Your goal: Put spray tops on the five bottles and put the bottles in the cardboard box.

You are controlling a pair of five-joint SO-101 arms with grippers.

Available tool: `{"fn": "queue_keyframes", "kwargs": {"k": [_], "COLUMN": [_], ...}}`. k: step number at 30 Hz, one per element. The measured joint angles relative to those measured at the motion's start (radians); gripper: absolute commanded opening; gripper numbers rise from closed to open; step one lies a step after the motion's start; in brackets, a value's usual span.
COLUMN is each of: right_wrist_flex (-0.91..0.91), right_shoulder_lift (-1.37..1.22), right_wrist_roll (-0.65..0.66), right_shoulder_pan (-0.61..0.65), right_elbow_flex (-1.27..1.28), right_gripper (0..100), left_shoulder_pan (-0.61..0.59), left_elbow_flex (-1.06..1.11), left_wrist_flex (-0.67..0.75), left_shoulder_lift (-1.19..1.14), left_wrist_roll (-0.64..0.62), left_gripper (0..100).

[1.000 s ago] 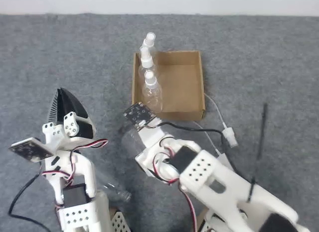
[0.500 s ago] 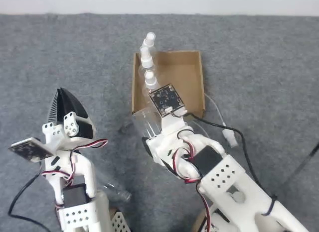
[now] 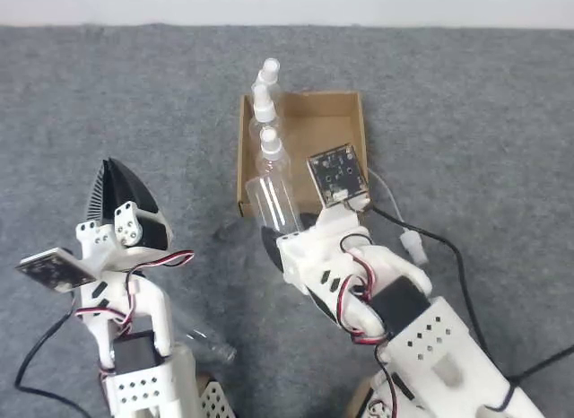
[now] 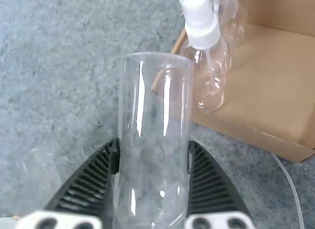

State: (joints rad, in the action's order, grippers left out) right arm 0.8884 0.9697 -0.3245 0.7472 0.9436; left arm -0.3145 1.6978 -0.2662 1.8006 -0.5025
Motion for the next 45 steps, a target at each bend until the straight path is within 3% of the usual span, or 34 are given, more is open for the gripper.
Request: {"fn": "queue_keyframes", "kwargs": {"k": [9, 20, 25, 40, 45], "right_wrist_flex": [0.000, 0.000, 0.000, 0.000, -0.002], "right_shoulder_lift": [0.002, 0.002, 0.002, 0.005, 0.015], "right_wrist_roll": [-0.009, -0.307, -0.371, -0.394, -0.582], "right_shoulder_pan": [-0.068, -0.331, -0.347, -0.408, -0.410], "right_elbow_flex": [0.066, 0.086, 0.107, 0.189, 0.201], "right_gripper": [1.3, 1.7, 1.7, 1.7, 1.7], "left_shoulder_pan": [0.000, 0.000, 0.000, 0.000, 0.000], "left_elbow_flex": [0.000, 0.000, 0.000, 0.000, 0.000], "left_wrist_flex": [0.000, 0.000, 0.000, 0.000, 0.000], "left_shoulder_lift": [0.000, 0.000, 0.000, 0.000, 0.000], "left_wrist_roll": [0.000, 0.000, 0.000, 0.000, 0.000], "left_gripper": [1, 1, 1, 1, 1]}}
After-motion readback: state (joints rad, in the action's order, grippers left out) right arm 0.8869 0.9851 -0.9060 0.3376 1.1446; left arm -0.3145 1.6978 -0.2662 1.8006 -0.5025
